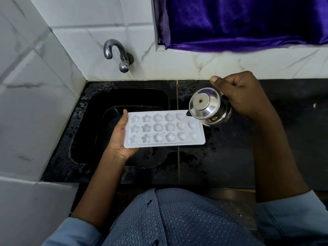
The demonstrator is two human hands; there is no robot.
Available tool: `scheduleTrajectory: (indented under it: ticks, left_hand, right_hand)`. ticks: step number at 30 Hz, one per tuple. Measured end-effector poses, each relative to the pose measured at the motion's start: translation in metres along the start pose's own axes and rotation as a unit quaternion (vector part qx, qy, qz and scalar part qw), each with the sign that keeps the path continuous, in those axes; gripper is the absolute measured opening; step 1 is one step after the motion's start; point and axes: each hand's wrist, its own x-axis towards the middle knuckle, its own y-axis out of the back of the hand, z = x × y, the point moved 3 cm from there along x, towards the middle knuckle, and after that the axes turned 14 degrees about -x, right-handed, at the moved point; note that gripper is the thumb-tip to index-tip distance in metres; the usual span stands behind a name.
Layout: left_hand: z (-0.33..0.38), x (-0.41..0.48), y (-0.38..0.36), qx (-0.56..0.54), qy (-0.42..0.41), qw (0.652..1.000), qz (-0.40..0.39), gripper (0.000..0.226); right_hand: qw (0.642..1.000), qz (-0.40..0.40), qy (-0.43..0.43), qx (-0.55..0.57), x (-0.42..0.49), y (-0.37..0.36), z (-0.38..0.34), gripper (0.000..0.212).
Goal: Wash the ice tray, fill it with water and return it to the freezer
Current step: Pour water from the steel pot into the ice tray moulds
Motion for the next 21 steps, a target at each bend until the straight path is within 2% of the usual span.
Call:
scheduleTrajectory:
  ticks: [5, 21]
  left_hand:
    - [0.004, -0.005, 0.003, -0.007, -0.008, 1.0, 0.015, 0.076]
    - [0.014, -0.01, 0.02, 0.005, -0.026, 0.999, 0.028, 0.076]
  right_hand:
    - [0.999, -0.008, 0.032, -0.014, 0.003, -0.006, -0.007, 0.069]
    - [0.999, -0.001, 0.047, -0.021, 0.01, -0.012, -0.021, 0.066]
